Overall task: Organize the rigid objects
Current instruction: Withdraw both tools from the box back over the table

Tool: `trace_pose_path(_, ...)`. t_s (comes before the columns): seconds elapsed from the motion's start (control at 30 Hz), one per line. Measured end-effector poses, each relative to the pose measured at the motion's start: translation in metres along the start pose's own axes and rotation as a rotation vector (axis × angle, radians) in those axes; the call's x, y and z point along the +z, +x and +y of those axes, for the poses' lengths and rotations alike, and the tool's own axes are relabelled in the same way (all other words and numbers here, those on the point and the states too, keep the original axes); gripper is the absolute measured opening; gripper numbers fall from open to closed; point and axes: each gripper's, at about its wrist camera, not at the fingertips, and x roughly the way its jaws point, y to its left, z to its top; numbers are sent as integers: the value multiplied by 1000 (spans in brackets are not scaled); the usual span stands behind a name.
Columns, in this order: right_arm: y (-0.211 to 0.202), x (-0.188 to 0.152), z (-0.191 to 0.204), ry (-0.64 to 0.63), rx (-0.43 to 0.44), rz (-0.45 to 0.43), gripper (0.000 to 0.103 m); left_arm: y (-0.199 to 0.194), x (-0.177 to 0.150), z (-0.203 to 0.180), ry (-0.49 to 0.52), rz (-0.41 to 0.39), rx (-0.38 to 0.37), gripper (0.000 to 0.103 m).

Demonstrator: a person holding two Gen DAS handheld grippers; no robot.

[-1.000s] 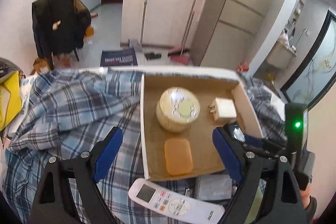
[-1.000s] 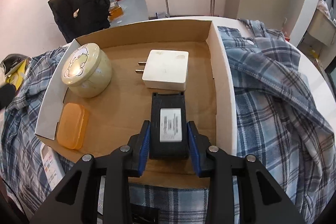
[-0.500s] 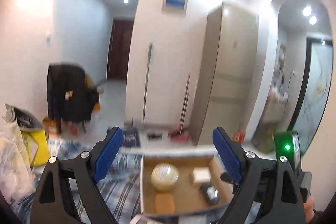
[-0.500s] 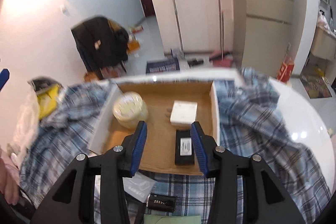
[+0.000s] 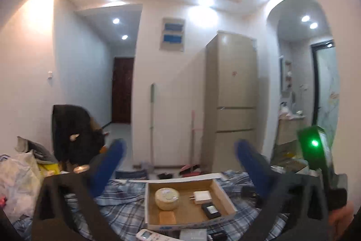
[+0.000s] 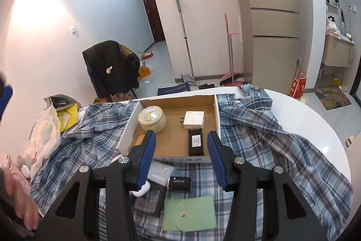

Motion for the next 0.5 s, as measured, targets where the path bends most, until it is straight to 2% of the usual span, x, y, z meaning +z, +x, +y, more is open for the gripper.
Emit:
trace_pose_path(0.07, -4, -5, 4, -6, 2, -19, 48, -7, -7, 3, -8, -9, 56, 103)
trace_pose_path(0.23, -4, -16, 8, -57, -92, -119, 51, -3, -28, 18, -64, 32, 62, 103)
trace_pose_path(0.33, 5, -19, 1, -23, -68, -113, 52, 4, -39, 24, -77, 57, 70, 103)
trace_pose_path(0.43, 12, -25, -5, 5, -61, -135, 70, 14, -54, 34, -124, 106, 45, 103)
trace_pose_path(0.5, 14, -30, -7, -8, -64, -164, 70, 22, -70, 42, -159, 130, 38, 103)
